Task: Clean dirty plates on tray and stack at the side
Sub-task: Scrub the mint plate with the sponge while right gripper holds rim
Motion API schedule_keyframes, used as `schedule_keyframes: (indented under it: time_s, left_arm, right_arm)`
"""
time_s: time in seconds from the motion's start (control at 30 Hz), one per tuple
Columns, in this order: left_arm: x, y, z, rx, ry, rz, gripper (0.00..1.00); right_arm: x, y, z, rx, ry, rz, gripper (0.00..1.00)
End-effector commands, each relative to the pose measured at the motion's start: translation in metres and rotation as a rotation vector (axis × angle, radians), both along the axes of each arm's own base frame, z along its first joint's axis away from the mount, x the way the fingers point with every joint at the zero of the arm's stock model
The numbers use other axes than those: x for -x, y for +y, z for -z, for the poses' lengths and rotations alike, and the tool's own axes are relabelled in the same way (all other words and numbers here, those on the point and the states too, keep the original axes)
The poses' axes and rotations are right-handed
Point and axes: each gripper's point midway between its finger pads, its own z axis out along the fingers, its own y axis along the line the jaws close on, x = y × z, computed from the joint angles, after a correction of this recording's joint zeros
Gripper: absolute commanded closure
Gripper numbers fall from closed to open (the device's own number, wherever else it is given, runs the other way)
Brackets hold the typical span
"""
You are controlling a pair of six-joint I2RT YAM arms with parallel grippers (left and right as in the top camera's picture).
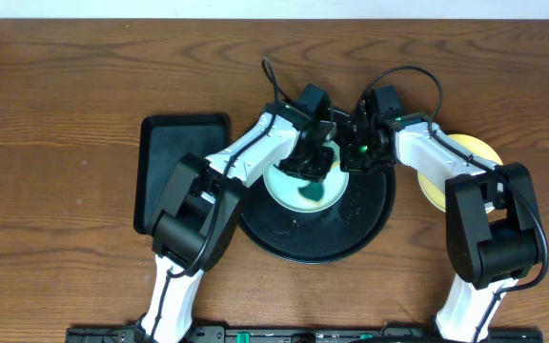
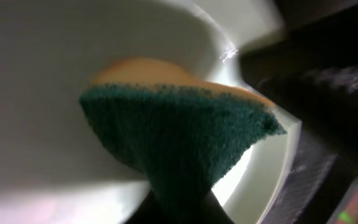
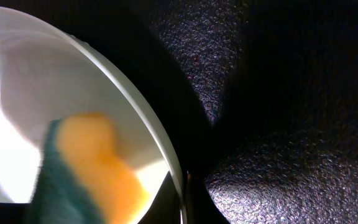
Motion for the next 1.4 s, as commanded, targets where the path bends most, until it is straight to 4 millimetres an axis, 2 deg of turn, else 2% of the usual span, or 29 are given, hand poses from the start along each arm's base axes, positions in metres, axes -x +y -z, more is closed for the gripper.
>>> schedule_keyframes:
  time_s: [0.0,0.1,0.23,0.3,0.37,0.43,0.53,0.6,0.73,0.93,1.03,1.13,1.23,1.37]
  left_arm:
    - [-0.002,-0.016,0.013,0.065,-0.017,0.046,0.93]
    - [-0.026,-0.008,0.017,-0.003,-0.136,0.022,0.92]
    - [-0.059,0.02,0.023,-0.188,-0.3,-0.04,0.93]
    - [-0.078,0.043,0.022,-0.32,-0.394,-0.088,0.92]
    - [-0.095,0.074,0.015,-0.486,-0.493,-0.199,0.93]
    - [-0.105,0.097,0.006,-0.608,-0.564,-0.258,0.93]
    - [-0.104,0.114,0.001,-0.7,-0.586,-0.262,0.92]
    - [-0.095,0.119,0.004,-0.725,-0.55,-0.239,0.92]
    - [-0.061,0.128,0.015,-0.763,-0.397,-0.158,0.93]
    - [0.002,0.116,0.029,-0.653,-0.088,-0.066,0.93]
    - [0.031,0.087,0.031,-0.472,0.071,0.004,0.93]
    - [0.056,0.048,0.022,-0.234,0.207,0.072,0.93]
    - [0.064,0.023,0.013,-0.082,0.267,0.078,0.93]
    - [0.051,0.008,0.012,-0.009,0.214,0.081,0.93]
  right_arm:
    - [0.019,-0.01,0.028,0.082,0.071,0.009,0.99]
    - [0.019,-0.01,0.028,0.082,0.071,0.01,0.99]
    - [0.019,-0.01,0.028,0.082,0.072,0.009,0.99]
    - [0.019,-0.01,0.028,0.082,0.071,0.01,0.99]
    - [0.019,-0.01,0.028,0.082,0.07,0.01,0.99]
    - [0.019,-0.01,0.028,0.082,0.071,0.009,0.99]
    - [0.019,-0.01,0.028,0.082,0.071,0.009,0.99]
    - [0.019,-0.01,0.028,0.082,0.071,0.01,0.99]
    - [0.019,-0.01,0.028,0.082,0.071,0.01,0.99]
    - [0.019,-0.01,0.028,0.082,0.07,0.01,0.99]
    - [0.019,-0.01,0.028,0.082,0.07,0.01,0.99]
    - [0.019,-0.01,0.028,0.082,0.07,0.01,0.99]
    - [0.019,-0.01,0.028,0.082,0.07,0.01,0.99]
    - [0.019,-0.01,0.028,0.082,0.07,0.01,0.99]
